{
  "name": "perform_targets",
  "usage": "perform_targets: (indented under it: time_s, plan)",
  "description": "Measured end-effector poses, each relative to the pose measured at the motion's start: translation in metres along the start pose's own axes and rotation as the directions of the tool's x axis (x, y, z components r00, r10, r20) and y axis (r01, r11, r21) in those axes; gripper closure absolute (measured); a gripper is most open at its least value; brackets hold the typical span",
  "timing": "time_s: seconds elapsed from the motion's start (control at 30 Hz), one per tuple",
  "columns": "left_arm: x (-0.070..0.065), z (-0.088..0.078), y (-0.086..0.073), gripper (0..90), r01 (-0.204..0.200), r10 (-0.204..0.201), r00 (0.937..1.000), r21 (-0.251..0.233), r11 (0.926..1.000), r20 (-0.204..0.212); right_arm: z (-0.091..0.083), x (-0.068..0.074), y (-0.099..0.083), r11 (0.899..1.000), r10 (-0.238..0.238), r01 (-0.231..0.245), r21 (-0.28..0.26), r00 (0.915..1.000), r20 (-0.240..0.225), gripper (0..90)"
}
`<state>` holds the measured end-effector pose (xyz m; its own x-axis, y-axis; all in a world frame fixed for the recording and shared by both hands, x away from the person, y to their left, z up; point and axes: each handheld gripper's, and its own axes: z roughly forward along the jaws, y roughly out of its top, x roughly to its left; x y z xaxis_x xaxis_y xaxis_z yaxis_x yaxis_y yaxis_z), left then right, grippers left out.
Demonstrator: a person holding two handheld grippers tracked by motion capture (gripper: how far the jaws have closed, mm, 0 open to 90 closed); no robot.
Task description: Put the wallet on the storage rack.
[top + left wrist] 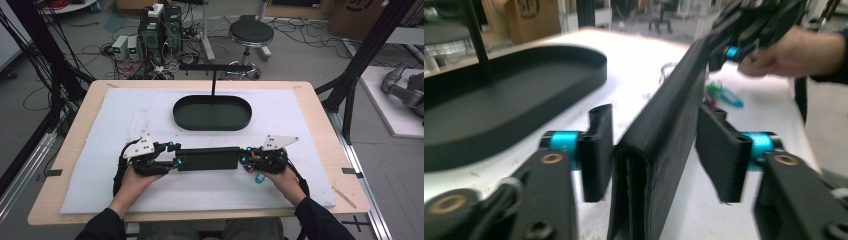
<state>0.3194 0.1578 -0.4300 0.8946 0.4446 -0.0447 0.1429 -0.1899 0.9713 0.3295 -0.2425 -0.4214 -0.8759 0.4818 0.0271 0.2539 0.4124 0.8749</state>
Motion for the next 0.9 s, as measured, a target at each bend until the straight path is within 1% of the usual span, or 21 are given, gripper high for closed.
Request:
perform_targets:
  time_s: [0.03, 0.07, 0.1, 0.13, 0.17, 0.2, 0.3, 0.33, 0.37, 0.4, 0.43, 0.47, 0.5, 0.57, 0.6, 0.63, 0.73, 0.8, 0.83, 0.87, 0.9]
  plan:
    - [0.001, 0.003, -0.002, 47.9, 0.013, -0.013, 0.9999, 0.018, 0.9998, 0.005, 0.000, 0.000, 0.000, 1.000, 0.000, 0.000, 0.000, 1.0000, 0.000, 77.9]
    - [0.003, 0.009, -0.005, 43.5, 0.034, -0.036, 0.9992, 0.062, 0.9975, 0.020, 0.000, 0.000, -0.001, 1.000, -0.001, 0.001, 0.003, 1.0000, -0.003, 77.8]
    - [0.003, 0.009, -0.005, 43.8, 0.034, -0.036, 0.9992, 0.062, 0.9975, 0.020, -0.001, 0.000, -0.001, 1.000, -0.002, 0.002, 0.002, 1.0000, -0.006, 77.7]
    - [0.004, 0.015, -0.009, 47.0, 0.021, -0.025, 0.9990, 0.101, 0.9946, 0.036, -0.001, 0.000, -0.002, 1.000, -0.004, 0.004, 0.001, 0.9999, -0.012, 77.2]
    - [0.004, 0.015, -0.009, 52.0, 0.021, -0.025, 0.9990, 0.101, 0.9946, 0.036, -0.001, 0.000, -0.002, 1.000, -0.010, 0.010, -0.001, 0.9999, -0.010, 76.7]
    - [0.006, 0.016, -0.010, 62.2, 0.007, -0.013, 0.9978, 0.094, 0.9955, 0.064, -0.002, 0.000, -0.002, 1.000, -0.015, 0.015, 0.001, 0.9998, -0.013, 75.8]
    - [0.009, 0.016, -0.011, 71.5, 0.000, -0.009, 0.9922, 0.074, 0.9973, 0.125, -0.004, -0.001, -0.003, 1.000, -0.027, 0.027, 0.000, 0.9995, -0.017, 71.8]
    - [0.008, 0.016, -0.011, 73.2, -0.001, -0.007, 0.9914, 0.066, 0.9978, 0.131, -0.005, -0.001, -0.003, 1.000, -0.029, 0.029, -0.010, 0.9994, -0.016, 67.4]
    - [0.008, 0.016, -0.010, 73.8, -0.013, 0.006, 0.9905, 0.056, 0.9983, 0.137, -0.006, -0.001, -0.003, 0.999, -0.034, 0.034, -0.020, 0.9994, -0.012, 65.5]
    - [0.007, 0.015, -0.009, 74.1, -0.020, 0.013, 0.9902, 0.050, 0.9985, 0.139, -0.009, -0.002, -0.002, 0.998, -0.037, 0.036, -0.042, 0.9992, -0.017, 61.3]
    - [0.007, 0.015, -0.009, 74.3, -0.020, 0.013, 0.9902, 0.050, 0.9985, 0.139, -0.009, -0.002, -0.002, 0.998, -0.037, 0.036, -0.042, 0.9992, -0.017, 61.3]
    - [0.008, 0.014, -0.007, 74.3, -0.026, 0.018, 0.9892, 0.052, 0.9983, 0.146, -0.011, -0.002, -0.002, 0.998, -0.038, 0.037, -0.055, 0.9992, -0.013, 57.4]
    - [0.009, 0.013, -0.005, 74.4, -0.021, 0.015, 0.9883, 0.039, 0.9990, 0.152, -0.017, -0.005, 0.000, 0.996, -0.028, 0.027, -0.084, 0.9995, -0.015, 50.0]
    - [0.009, 0.012, -0.003, 74.5, -0.015, 0.014, 0.9867, 0.007, 0.9999, 0.162, -0.020, -0.006, 0.001, 0.995, -0.024, 0.023, -0.099, 0.9996, -0.013, 43.4]
    - [0.009, 0.011, -0.002, 74.5, -0.012, 0.012, 0.9850, 0.001, 0.9999, 0.172, -0.022, -0.008, 0.002, 0.994, -0.012, 0.008, -0.113, 0.9995, -0.030, 39.5]
    - [0.009, 0.010, 0.002, 74.5, -0.012, 0.012, 0.9815, -0.002, 0.9999, 0.191, -0.023, -0.009, 0.002, 0.993, -0.005, -0.001, -0.114, 0.9990, -0.045, 37.8]
    - [0.007, 0.010, 0.016, 74.5, -0.029, 0.033, 0.9729, -0.022, 0.9994, 0.229, -0.024, -0.011, 0.005, 0.992, 0.000, -0.008, -0.128, 0.9978, -0.066, 34.7]
    - [0.007, 0.012, 0.023, 74.4, -0.030, 0.041, 0.9697, -0.046, 0.9985, 0.241, -0.023, -0.011, 0.005, 0.992, 0.008, -0.021, -0.128, 0.9953, -0.097, 33.8]
    - [0.007, 0.012, 0.023, 74.4, -0.030, 0.041, 0.9697, -0.046, 0.9985, 0.241, -0.023, -0.011, 0.005, 0.992, 0.008, -0.021, -0.128, 0.9953, -0.097, 33.8]
    - [0.007, 0.015, 0.030, 74.4, -0.031, 0.046, 0.9652, -0.064, 0.9975, 0.257, -0.023, -0.010, 0.007, 0.990, 0.006, -0.022, -0.140, 0.9932, -0.116, 33.6]
    - [0.007, 0.015, 0.030, 74.4, -0.031, 0.046, 0.9652, -0.064, 0.9975, 0.257, -0.023, -0.010, 0.007, 0.990, 0.006, -0.022, -0.140, 0.9932, -0.116, 33.6]
